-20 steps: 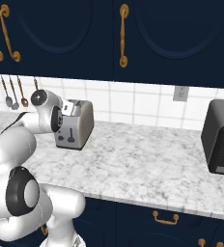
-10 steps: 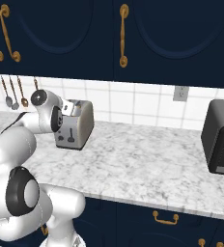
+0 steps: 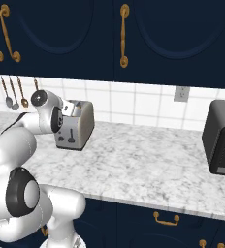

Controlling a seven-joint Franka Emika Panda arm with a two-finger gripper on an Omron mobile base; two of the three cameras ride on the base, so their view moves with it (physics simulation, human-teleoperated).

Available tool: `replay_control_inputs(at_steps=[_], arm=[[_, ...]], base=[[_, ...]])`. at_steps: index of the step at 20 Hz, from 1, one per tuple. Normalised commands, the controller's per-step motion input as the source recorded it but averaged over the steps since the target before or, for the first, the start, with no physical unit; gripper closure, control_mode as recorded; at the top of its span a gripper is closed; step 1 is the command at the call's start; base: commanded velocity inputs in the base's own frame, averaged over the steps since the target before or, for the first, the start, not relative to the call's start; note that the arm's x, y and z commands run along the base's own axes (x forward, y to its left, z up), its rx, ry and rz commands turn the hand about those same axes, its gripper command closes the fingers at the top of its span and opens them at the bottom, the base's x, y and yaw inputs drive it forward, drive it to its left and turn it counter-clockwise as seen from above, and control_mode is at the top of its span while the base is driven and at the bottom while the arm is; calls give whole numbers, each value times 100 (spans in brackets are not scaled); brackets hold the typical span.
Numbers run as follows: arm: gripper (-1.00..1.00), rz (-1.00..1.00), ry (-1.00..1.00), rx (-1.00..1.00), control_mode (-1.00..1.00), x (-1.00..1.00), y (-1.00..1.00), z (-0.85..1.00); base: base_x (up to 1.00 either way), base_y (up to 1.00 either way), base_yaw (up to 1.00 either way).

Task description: Start the toaster. Once the lever pops up, take the bread to the plate on the dining counter.

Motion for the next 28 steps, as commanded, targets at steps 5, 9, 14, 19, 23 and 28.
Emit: replay_control_inputs(at_steps=[5,9,14,19,23,28], arm=[[-100,0,0,0,-100,0,0,0],[-100,0,0,0,-100,0,0,0],[-100,0,0,0,-100,0,0,0],[-100,0,0,0,-100,0,0,0],[-100,0,0,0,-100,0,0,0],[-100,0,0,0,-100,0,0,0]], base=[[0,0,0],[0,0,0],[0,0,0],[0,0,0],[0,0,0],[0,0,0]])
